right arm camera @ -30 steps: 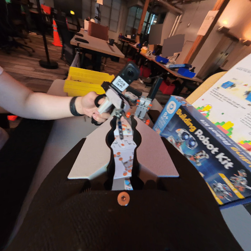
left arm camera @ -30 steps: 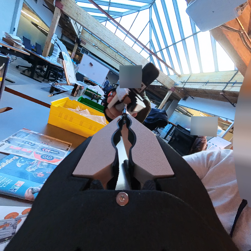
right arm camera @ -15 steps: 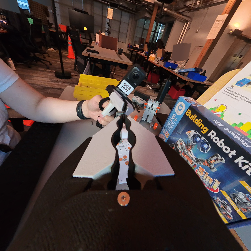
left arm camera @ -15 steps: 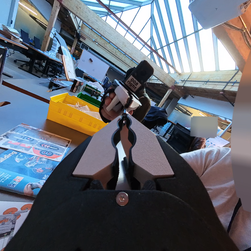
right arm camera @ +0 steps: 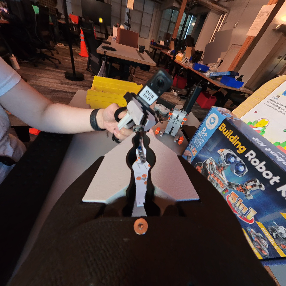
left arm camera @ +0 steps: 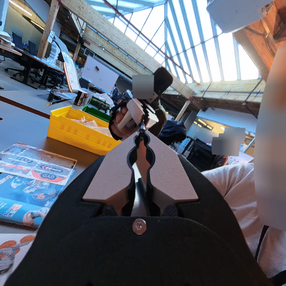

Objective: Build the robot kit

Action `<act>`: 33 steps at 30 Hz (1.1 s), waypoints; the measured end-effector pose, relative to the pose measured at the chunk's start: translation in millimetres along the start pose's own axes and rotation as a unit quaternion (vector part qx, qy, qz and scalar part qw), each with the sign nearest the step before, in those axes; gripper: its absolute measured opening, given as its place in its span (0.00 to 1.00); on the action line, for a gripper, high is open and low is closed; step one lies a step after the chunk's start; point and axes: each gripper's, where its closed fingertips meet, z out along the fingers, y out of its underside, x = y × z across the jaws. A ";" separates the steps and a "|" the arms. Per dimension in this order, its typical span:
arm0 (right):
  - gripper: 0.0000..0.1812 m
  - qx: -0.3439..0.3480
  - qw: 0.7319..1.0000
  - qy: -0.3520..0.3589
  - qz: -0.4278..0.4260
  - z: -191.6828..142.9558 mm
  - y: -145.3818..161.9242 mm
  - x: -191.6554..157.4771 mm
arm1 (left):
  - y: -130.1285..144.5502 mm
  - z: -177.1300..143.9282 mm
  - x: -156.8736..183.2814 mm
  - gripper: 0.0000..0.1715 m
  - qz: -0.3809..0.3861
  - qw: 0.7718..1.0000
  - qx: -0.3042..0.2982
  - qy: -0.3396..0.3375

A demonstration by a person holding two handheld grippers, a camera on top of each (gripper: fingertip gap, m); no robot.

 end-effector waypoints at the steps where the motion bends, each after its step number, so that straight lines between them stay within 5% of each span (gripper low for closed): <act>1: 0.01 -0.018 1.000 -0.006 0.000 1.1 5.1 -2.8 | 4.6 -1.7 -1.2 0.00 0.012 1.000 -0.022 -0.010; 4: 0.02 -0.063 0.998 -0.024 0.016 6.2 18.9 -9.1 | 16.0 -15.4 -10.5 0.19 0.071 0.989 -0.100 -0.076; 7: 0.01 -0.101 0.994 -0.032 0.019 15.0 31.8 -11.5 | 16.4 -22.8 -7.7 0.22 0.168 0.968 -0.139 -0.127; 12: 0.02 -0.124 0.990 -0.060 0.015 25.6 39.9 -21.7 | 32.8 -23.1 -10.2 0.12 0.255 0.926 -0.217 -0.172; 16: 0.02 -0.145 0.987 -0.070 0.009 30.6 45.6 -27.4 | 51.1 -20.4 -10.6 0.03 0.249 0.920 -0.260 -0.158; 23: 0.01 -0.190 0.978 -0.081 0.032 38.4 66.4 -28.2 | 68.6 -29.2 -25.2 0.02 0.289 0.882 -0.322 -0.185; 30: 0.02 -0.169 0.983 -0.068 0.028 54.6 58.0 -23.4 | 61.2 -44.7 -25.3 0.02 0.302 0.869 -0.333 -0.208; 32: 0.07 -0.139 0.989 -0.054 0.017 53.2 48.8 -19.0 | 56.8 -46.3 -22.9 0.02 0.305 0.871 -0.325 -0.207; 33: 0.19 -0.125 0.991 -0.037 0.017 47.2 43.2 -14.5 | 53.7 -49.4 -23.0 0.02 0.302 0.873 -0.319 -0.211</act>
